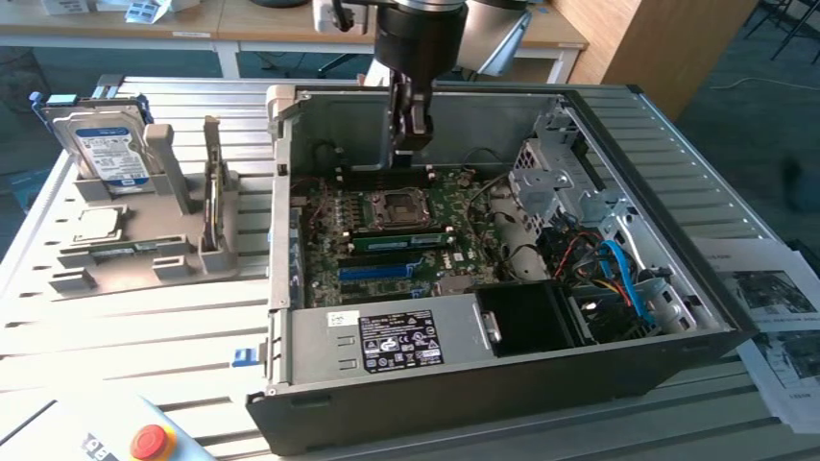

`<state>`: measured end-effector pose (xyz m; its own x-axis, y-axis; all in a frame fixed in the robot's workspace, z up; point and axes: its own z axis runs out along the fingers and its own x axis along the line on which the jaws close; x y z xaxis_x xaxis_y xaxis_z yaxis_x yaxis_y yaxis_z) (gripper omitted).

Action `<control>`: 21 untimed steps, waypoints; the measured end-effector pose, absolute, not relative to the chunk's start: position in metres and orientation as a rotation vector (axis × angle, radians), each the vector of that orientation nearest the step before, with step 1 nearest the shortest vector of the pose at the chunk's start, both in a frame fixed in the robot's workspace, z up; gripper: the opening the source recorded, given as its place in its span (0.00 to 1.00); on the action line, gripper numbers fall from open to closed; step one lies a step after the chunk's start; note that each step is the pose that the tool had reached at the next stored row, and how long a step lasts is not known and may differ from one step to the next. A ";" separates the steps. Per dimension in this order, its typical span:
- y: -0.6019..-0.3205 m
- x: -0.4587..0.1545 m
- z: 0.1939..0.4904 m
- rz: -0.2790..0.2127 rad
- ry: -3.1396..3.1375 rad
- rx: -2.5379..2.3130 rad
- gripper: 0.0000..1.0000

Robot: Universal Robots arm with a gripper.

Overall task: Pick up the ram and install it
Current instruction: 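Press down the ram until it locks into place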

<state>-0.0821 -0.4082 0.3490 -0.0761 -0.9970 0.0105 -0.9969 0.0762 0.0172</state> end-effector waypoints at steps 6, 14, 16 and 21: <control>-0.408 -0.082 0.349 -0.010 -2.403 1.994 0.10; -0.408 -0.082 0.349 -0.012 -2.543 1.813 0.10; -0.408 -0.082 0.349 -0.013 -2.575 1.767 0.10; -0.408 -0.082 0.349 -0.014 -2.654 1.648 0.10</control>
